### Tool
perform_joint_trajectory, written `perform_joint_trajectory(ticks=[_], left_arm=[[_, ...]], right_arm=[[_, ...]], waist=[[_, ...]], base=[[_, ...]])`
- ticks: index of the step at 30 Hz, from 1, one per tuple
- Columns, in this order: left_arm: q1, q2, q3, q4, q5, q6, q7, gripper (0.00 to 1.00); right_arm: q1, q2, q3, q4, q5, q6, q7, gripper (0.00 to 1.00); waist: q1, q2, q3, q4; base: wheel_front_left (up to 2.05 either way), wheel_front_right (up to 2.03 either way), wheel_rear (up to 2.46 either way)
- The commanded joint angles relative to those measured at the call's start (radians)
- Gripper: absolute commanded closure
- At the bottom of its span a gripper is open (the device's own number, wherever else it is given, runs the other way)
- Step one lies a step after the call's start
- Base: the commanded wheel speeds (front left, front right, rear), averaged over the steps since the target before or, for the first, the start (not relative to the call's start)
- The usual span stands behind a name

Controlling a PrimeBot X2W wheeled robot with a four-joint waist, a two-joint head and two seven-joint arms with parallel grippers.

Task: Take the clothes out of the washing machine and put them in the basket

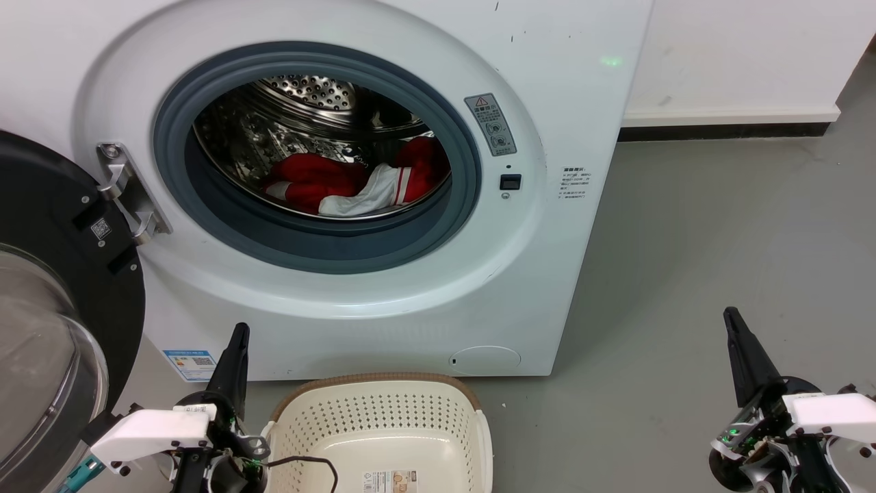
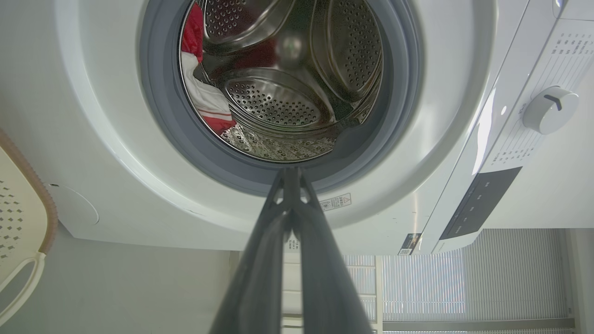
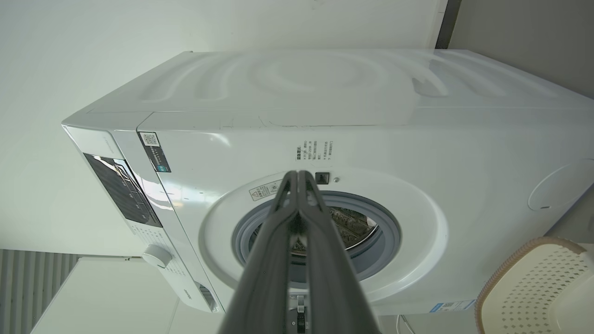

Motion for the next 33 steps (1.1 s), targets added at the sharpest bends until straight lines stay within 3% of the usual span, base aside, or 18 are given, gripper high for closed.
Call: perform_joint_trajectory(ticks=[1, 33], left_arm=[[-0.005, -0.001, 0.003, -0.001, 0.0, -0.002, 0.002, 1.0], [-0.005, -0.001, 0.003, -0.002, 0.0, -0.002, 0.002, 1.0]], right_arm=[[-0.013, 0.003, 0.001, 0.002, -0.004, 0.0, 0.001, 1.0], [-0.013, 0.003, 0.001, 0.002, -0.004, 0.0, 0.001, 1.0]], waist=[[0.0, 0.0, 0.0, 0.0], [0.0, 0.0, 0.0, 0.0]], base=[[0.0, 0.0, 0.0], [0.0, 0.0, 0.0]])
